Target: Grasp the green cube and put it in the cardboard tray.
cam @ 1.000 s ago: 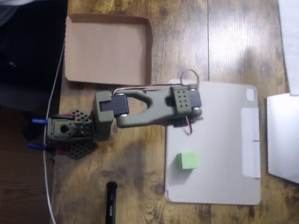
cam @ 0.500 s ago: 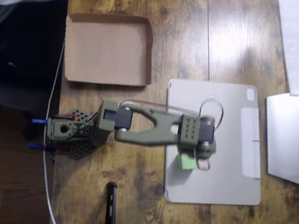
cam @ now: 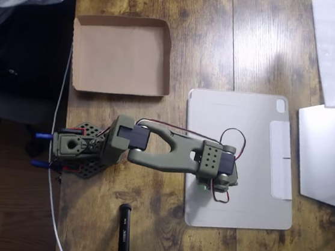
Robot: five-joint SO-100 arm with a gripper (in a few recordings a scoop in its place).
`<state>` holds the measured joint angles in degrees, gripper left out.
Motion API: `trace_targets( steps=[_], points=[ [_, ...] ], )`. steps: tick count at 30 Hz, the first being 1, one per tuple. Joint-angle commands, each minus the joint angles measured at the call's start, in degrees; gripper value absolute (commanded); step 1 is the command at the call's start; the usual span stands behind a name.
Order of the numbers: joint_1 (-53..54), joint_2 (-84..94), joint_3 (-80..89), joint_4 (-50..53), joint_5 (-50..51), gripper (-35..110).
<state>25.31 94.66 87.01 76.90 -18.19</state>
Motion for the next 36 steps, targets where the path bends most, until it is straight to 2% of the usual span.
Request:
trace_targets(
  steps=[1, 8, 17, 26, 36],
  points=[
    [0.3, 1.8, 0.7, 0.4, -0.3, 14],
    [0.1, 1.2, 2.5, 0.0, 0.0, 19],
    [-0.1, 1.1, 7.3, -5.4, -0.5, 22],
    [0.4, 1.3, 8.2, -7.5, -1.3, 12],
    [0.1, 1.5, 7.8, -7.9, -1.1, 10]
  ],
)
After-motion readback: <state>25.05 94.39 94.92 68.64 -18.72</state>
